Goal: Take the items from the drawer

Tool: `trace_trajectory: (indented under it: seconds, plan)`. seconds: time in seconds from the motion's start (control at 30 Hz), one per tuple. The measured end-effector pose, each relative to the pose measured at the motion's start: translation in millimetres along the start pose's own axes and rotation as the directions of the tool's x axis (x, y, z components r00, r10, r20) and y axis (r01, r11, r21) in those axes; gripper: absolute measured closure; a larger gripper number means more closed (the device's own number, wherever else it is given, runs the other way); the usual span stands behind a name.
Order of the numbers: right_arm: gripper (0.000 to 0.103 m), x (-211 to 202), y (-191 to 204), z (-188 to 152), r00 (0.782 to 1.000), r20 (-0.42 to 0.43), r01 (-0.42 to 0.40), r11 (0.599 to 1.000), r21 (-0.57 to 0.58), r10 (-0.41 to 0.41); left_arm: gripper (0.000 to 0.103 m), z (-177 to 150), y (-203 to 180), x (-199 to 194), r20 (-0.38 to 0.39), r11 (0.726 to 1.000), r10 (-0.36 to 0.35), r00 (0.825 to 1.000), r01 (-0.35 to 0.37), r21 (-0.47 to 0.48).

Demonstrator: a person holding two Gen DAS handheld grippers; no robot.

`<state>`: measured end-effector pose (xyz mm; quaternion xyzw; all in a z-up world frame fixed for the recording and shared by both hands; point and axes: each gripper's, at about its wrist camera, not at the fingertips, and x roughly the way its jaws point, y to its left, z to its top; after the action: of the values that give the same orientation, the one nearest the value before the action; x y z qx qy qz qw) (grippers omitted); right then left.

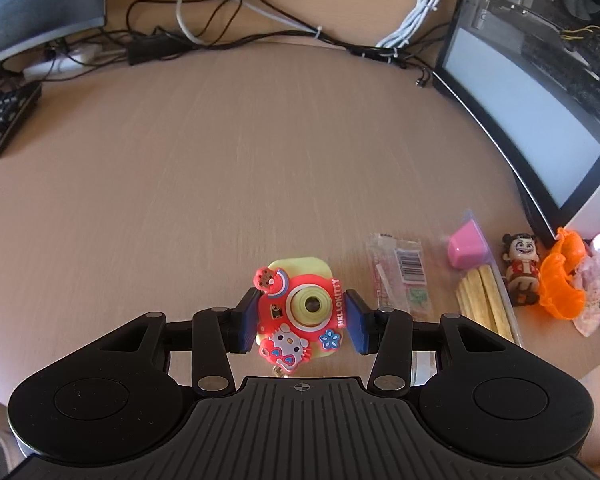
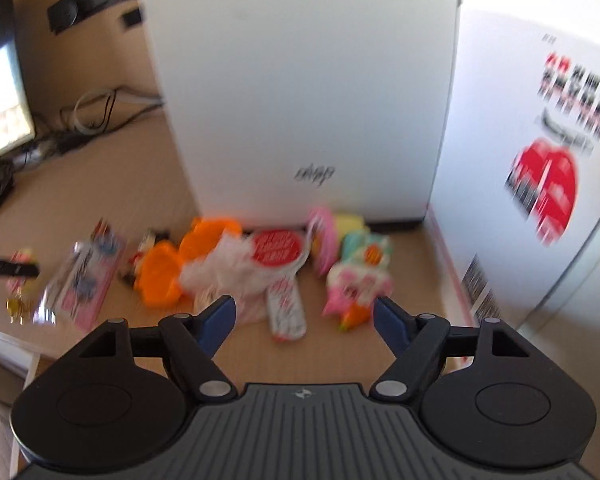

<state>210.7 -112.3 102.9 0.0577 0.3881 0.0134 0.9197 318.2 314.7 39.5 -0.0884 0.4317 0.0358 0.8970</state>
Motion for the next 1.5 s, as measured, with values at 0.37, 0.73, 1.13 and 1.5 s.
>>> trace_trajectory:
  seconds: [0.37, 0.73, 1.13, 1.5]
  plan:
    - [0.026, 5.8, -6.9, -18.4, 0.996, 0.090, -0.020, 0.998, 0.052, 0.015, 0.049, -7.2, -19.9, 12.6, 0.076, 0.995, -0.018, 0.997, 0.011, 0.097]
    - [0.023, 49.6, 3.1, -27.1, 0.999, 0.029, -0.035, 0.999, 0.030, 0.034, 0.018, -6.9, -36.9, 20.6, 0.047, 0.981, -0.034, 0.998, 0.024, 0.194]
    - [0.000, 66.7, 28.8, -27.3, 1.000, -0.005, -0.004, 0.998, -0.068, 0.004, 0.009, 0.9, -25.9, 25.0, 0.056, 0.992, -0.092, 0.994, 0.086, 0.097]
    - [0.003, 72.5, 34.7, -9.8, 0.989, -0.097, -0.117, 0.991, -0.065, 0.111, 0.018, 6.1, 7.5, -77.8, 0.291, 0.998, -0.056, 0.955, 0.063, -0.016]
